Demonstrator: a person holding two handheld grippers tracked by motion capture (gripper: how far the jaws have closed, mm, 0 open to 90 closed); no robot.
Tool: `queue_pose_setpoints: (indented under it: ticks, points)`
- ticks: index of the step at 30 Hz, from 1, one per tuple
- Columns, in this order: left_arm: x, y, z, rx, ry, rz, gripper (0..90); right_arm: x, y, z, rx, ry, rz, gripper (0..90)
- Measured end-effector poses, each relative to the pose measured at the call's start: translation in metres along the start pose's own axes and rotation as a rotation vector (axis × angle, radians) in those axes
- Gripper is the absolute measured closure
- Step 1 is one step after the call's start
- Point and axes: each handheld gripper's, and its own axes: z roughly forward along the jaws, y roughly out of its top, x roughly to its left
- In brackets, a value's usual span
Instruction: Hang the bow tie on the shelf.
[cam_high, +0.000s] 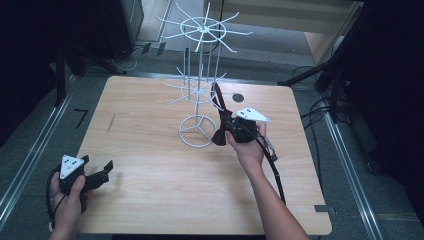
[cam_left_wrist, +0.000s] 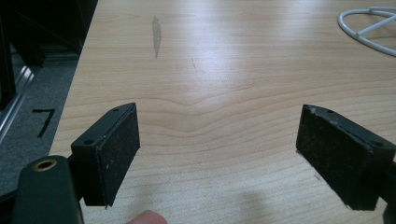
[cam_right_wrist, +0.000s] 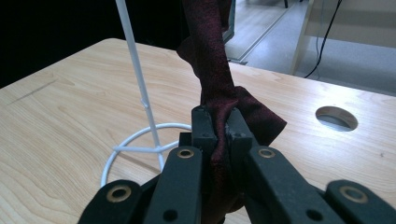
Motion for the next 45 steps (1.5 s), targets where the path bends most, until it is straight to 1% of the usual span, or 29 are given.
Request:
queue_pose_setpoints:
  ticks: [14,19,23,24,28,31,39,43,45]
  points:
    - [0.000,0.000,0.000,-0.001,0.000,-0.005,14.5,0.007,-0.011,0.020,0.034,0.003,0.010,87.4]
    - [0.000,0.000,0.000,-0.001,0.000,-0.005,14.5,0.006,-0.015,0.025,0.038,-0.004,0.021,87.3]
    - [0.000,0.000,0.000,-0.001,-0.001,-0.005,14.5,0.005,-0.018,0.029,0.028,-0.011,0.028,87.0]
    - [0.000,0.000,0.000,0.000,-0.001,-0.004,14.5,0.005,-0.019,0.030,0.032,-0.012,0.035,87.1]
    - [0.000,0.000,0.000,0.000,-0.001,-0.005,14.5,0.004,-0.023,0.036,0.044,-0.008,0.036,87.0]
    - [0.000,0.000,0.000,0.000,-0.002,-0.005,14.5,0.005,-0.028,0.040,0.057,-0.004,0.047,86.8]
    - [0.000,0.000,0.000,-0.001,-0.004,-0.002,14.5,0.006,-0.035,0.051,0.081,-0.002,0.057,86.8]
    - [0.000,0.000,0.000,-0.001,-0.005,-0.002,14.5,0.004,-0.038,0.054,0.104,-0.005,0.067,86.8]
    - [0.000,0.000,0.000,-0.001,-0.005,-0.001,14.5,0.003,-0.039,0.056,0.115,-0.007,0.079,86.8]
